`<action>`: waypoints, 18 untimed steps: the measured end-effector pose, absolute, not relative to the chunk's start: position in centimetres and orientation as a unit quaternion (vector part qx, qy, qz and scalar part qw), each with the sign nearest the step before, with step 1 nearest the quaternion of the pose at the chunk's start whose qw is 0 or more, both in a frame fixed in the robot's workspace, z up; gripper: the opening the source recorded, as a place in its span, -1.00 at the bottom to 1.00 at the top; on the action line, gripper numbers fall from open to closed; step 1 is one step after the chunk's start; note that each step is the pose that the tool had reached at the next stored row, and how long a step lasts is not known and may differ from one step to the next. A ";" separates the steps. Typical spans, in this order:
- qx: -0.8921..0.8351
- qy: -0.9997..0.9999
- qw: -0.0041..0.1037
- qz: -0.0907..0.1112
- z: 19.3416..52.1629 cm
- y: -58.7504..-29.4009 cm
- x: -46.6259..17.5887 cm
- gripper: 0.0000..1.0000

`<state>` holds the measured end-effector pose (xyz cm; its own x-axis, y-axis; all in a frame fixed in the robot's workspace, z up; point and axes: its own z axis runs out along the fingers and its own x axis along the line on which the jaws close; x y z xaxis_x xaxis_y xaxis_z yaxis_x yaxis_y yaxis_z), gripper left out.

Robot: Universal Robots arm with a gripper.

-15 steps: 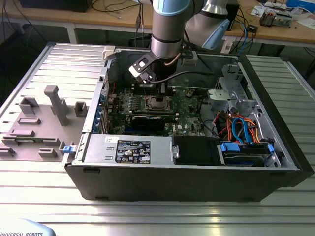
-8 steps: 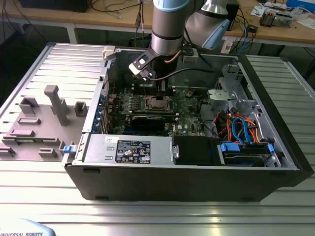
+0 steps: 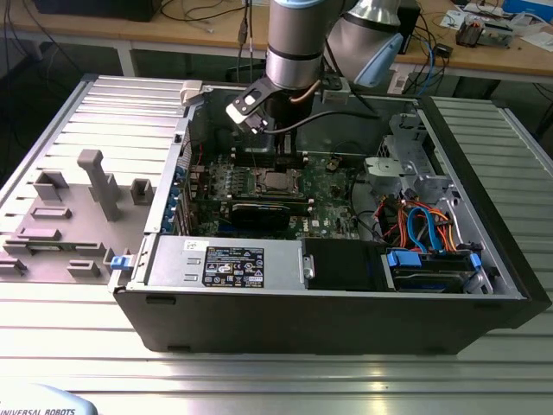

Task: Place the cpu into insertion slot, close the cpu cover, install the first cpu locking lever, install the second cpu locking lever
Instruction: 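Install the first cpu locking lever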

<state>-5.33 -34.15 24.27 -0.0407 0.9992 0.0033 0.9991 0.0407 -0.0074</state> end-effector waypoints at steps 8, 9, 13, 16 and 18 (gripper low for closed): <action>-0.693 -0.721 0.002 0.003 26.9 -34.2 -5.3 -0.79; -0.693 -0.721 0.002 0.004 27.0 -34.2 -5.3 -0.79; -0.693 -0.721 0.001 0.004 27.1 -34.2 -5.3 -0.79; -0.693 -0.721 0.001 0.004 27.1 -34.2 -5.3 -0.79; -0.693 -0.721 0.001 0.004 27.1 -34.2 -5.3 -0.79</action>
